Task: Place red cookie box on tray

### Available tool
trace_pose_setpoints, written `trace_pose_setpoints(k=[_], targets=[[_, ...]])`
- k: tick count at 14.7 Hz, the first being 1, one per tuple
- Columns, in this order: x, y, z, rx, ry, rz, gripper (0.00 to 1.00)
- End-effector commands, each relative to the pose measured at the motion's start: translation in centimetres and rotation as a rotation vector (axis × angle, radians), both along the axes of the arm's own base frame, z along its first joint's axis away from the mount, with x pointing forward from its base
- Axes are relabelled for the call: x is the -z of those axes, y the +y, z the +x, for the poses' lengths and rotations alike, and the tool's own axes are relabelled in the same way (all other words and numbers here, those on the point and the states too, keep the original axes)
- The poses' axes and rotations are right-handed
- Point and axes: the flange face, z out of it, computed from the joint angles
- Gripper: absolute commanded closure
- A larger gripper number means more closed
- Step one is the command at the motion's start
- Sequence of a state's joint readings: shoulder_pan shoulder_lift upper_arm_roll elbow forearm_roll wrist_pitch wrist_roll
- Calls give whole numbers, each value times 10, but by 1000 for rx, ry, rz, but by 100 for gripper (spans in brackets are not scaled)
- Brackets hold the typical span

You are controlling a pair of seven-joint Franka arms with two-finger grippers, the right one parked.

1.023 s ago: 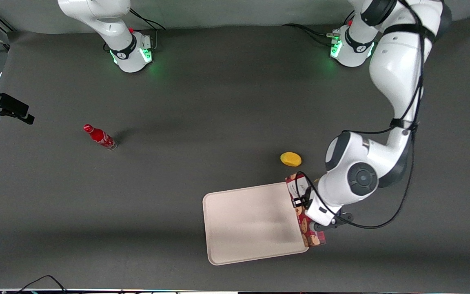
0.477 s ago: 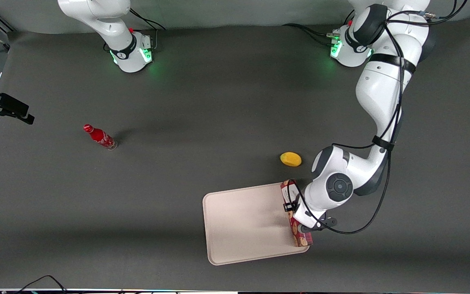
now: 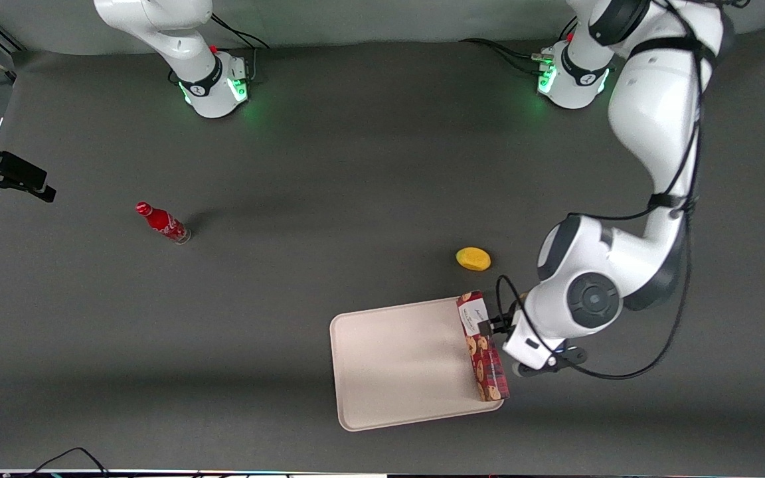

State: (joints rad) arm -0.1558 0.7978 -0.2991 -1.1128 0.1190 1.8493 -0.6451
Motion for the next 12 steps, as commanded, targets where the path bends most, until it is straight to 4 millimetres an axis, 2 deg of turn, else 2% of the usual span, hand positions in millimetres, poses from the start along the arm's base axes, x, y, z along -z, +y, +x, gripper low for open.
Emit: trace_pose_setpoints(k=[1,2,4,6,8,10,12], targets=[[-106,31,-37,28,63,38,0],[-129,52,-50,50,112,61,0],[-189,98,-81,110,174,71,0],[-225,136,-114,157,199,61,0],[-242,170,-154,198,199,48,0],[-249,202,-194,215,175,24,0],[-256,222,-233,195,122,4,0]])
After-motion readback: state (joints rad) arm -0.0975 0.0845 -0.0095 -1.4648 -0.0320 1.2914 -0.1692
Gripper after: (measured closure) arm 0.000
